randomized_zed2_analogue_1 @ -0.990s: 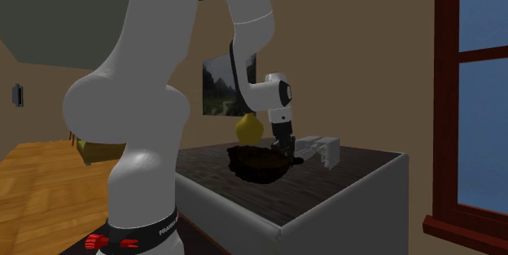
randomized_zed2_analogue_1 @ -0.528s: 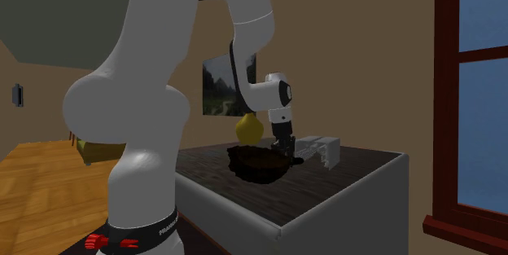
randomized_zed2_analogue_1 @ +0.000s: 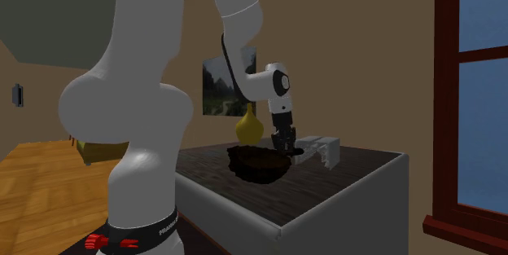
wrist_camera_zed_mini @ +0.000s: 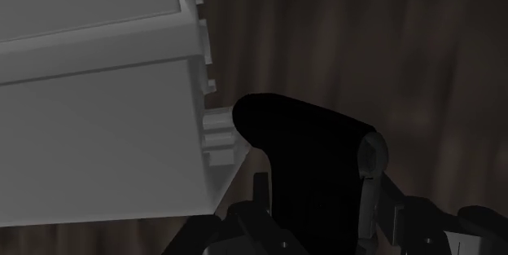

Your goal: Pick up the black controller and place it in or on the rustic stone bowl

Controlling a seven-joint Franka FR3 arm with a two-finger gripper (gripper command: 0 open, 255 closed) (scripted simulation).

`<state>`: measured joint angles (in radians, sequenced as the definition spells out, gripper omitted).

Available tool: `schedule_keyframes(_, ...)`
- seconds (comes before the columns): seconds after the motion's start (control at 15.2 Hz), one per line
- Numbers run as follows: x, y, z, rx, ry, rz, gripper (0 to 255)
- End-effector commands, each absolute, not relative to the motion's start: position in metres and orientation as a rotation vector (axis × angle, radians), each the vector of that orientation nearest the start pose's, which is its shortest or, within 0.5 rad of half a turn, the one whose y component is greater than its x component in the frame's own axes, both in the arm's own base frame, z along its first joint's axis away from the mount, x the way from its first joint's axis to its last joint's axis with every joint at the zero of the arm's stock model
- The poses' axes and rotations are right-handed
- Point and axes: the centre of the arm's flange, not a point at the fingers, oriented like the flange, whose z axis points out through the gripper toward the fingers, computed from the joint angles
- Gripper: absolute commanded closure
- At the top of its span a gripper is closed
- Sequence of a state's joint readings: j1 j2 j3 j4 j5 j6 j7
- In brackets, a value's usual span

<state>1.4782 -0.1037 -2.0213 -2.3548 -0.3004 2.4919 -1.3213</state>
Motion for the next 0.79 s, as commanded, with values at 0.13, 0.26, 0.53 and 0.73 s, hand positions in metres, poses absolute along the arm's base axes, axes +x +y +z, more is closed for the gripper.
schedule_keyframes(0.13,0.441,-0.264,0.34,-2.878,-1.577,0.031,255)
schedule_keyframes(0.26,0.441,-0.264,0.351,-2.878,-1.577,0.031,255)
schedule_keyframes(0.53,0.441,-0.264,0.372,-2.878,-1.577,0.031,255)
schedule_keyframes(0.73,0.441,-0.264,0.388,-2.878,-1.577,0.031,255)
